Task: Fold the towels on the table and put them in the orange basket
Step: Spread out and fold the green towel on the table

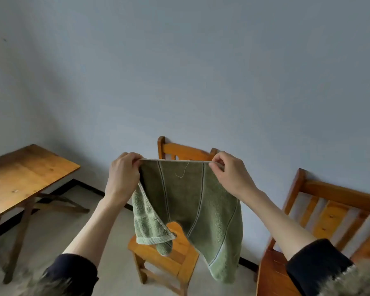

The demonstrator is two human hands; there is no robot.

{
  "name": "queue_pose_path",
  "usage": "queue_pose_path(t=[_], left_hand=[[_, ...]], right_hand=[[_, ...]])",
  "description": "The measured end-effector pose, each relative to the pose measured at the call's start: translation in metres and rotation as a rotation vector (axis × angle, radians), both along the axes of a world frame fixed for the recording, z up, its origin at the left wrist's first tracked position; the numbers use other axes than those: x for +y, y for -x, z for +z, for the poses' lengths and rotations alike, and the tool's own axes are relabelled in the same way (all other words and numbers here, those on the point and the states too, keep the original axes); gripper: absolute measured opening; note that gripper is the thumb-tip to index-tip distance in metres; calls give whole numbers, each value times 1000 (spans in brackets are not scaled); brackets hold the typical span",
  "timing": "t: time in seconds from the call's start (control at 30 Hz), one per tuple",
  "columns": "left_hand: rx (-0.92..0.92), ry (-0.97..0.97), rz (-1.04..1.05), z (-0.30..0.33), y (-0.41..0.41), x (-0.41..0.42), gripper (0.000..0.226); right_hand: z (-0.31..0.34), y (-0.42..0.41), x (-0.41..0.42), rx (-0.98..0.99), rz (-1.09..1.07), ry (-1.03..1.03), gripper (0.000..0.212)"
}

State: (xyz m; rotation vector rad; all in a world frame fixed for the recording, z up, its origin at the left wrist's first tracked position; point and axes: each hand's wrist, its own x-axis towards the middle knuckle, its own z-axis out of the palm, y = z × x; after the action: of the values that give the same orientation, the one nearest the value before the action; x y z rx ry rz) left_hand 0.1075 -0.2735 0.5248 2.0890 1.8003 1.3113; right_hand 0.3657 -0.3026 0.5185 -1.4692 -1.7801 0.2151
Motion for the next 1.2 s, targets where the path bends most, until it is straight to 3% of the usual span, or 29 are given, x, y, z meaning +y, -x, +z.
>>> queue_pose_path(t=[0.37,0.57,0.7,0.87,1.03,1.2], left_hand=[[-171,-8,417,-2,232,-45,10],[-20,25,531,-23,379,-64,9],[23,96,567,-38,459,-68,6],[28,140,626,-48,530,-60,13],[-70,89,749,-59,581,-37,9],[-182,103,842,-68,626,7,19]], right_hand=[[-6,240,48,-203,92,-114,55],[-34,376,84,-160,344,85,36],[-48,454,111,-255,461,170,9],[-50,531,148,-118,418,143,13],[-54,588,195,29,388,130,34],[-58,641,252,-83,391,-80,52]])
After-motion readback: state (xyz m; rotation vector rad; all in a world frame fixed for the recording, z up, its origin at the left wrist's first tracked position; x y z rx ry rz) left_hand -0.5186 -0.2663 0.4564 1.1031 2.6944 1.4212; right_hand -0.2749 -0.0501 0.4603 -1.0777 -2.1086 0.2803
